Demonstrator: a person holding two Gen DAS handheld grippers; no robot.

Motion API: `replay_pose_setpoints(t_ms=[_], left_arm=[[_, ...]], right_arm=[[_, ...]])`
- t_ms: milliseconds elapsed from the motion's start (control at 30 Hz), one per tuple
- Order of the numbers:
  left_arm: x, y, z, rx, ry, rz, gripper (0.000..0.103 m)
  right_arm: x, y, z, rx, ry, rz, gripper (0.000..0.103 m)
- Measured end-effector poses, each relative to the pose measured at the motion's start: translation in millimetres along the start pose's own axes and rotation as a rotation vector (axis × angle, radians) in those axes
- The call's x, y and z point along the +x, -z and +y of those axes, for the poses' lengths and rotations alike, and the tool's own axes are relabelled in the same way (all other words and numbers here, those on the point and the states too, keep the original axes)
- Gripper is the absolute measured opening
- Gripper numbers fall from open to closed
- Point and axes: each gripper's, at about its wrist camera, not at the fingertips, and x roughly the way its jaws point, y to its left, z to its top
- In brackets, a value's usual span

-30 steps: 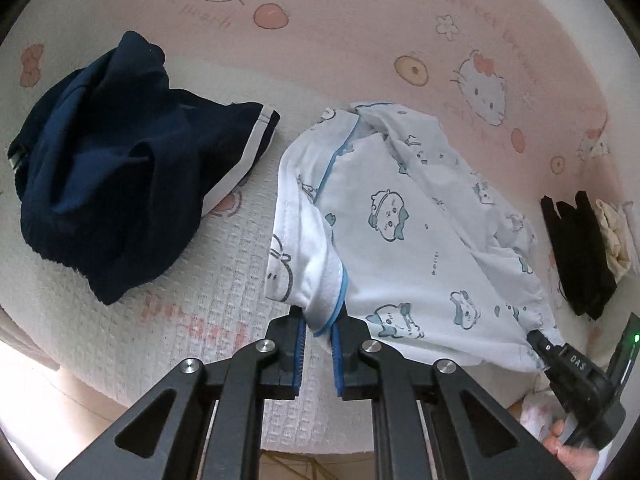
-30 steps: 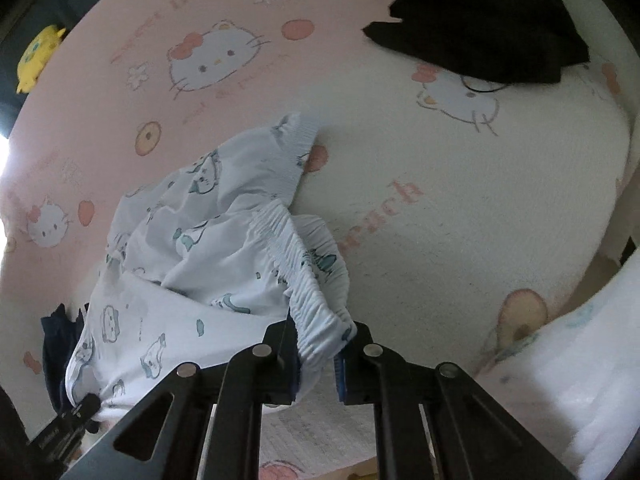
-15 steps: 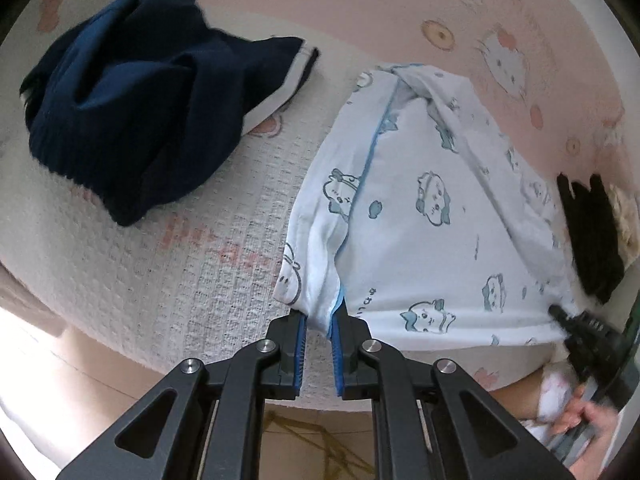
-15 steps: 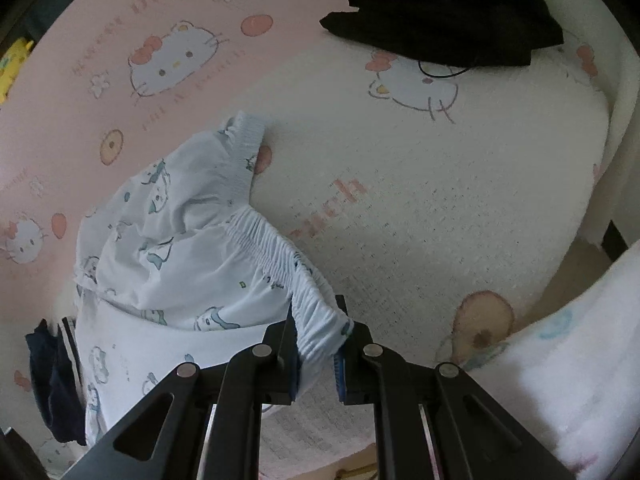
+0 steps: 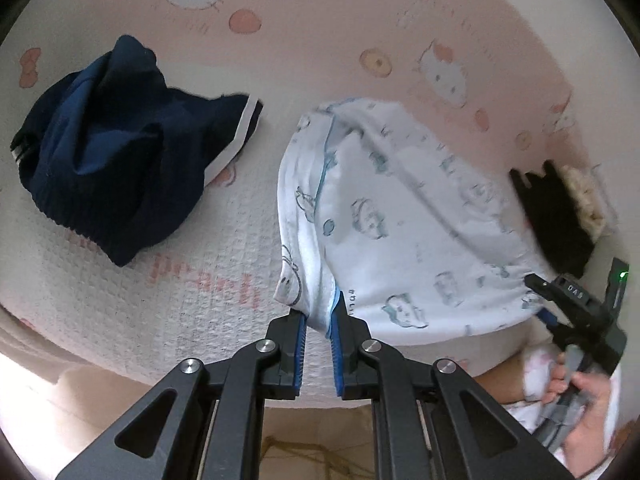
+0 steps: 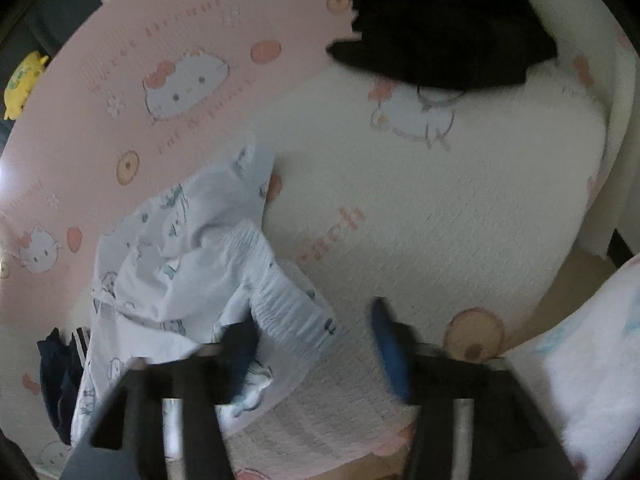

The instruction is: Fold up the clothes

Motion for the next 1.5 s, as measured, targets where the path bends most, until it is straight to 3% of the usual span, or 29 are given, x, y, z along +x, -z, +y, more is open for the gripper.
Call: replay_pose_setpoints(t_ms=[167,233,300,333,367,600,800,1033,1267,1367,1467,1500], left_arm=[[-18.8,11.1,-8.1,0.018,0.036,-0.010,0.013],[-25.8,14.4,-7.3,0.019,0.065,0.005,0.019],[-31.9,18.7,-7.2,0.023,0.055,0.013,0.040],[-34.6,20.3,-5.9,0.018,0.049,0.010,0.058],[-37.0,21.4,-3.4,0.007,0.047,0.000,0.066],[-37.7,6.3,-2.2,0.006,0.003,-0.018,0.066],[-18.7,-22.7,-28.2,0.142,-0.038,0.002,0.066],[-1.9,-51.0,-50.1,0.230,-0.009,0.019,0.066],[9.0,-81.0,-56.1,0.219,-0.008,0.019,0.066],[18.4,-95.7,-56.6,0.213,-0.029,0.032,0.066],[28.1,-107.7,-59.5,0.223,-0.054,0.043,0.066],[31.6,-111.6,-61.0,0.230,-0.061,0.047,0.066]], right_arm=[[-36.9,-5.7,19.4,-0.092,-0.035,-0.165,0.073],[-44.2,-4.6,24.3,-0.120,-0.042,-0.184,0.073],[-47.6,-5.0,31.8,-0.148,-0.050,-0.194,0.073],[-46.9,-5.1,34.3,-0.155,-0.047,-0.186,0.073],[-44.0,-6.0,35.0,-0.155,-0.056,-0.182,0.074],[-54.7,-0.4,43.1,-0.177,-0.117,-0.119,0.074],[-46.8,-8.8,62.0,-0.243,-0.161,-0.006,0.074],[-28.9,-36.0,74.9,-0.266,-0.213,0.156,0.074],[-12.4,-80.5,82.0,-0.263,-0.297,0.300,0.074],[3.9,-100.9,86.0,-0.267,-0.287,0.374,0.074],[26.2,-114.6,90.8,-0.299,-0.191,0.424,0.074],[33.2,-115.2,85.9,-0.266,-0.196,0.437,0.074]])
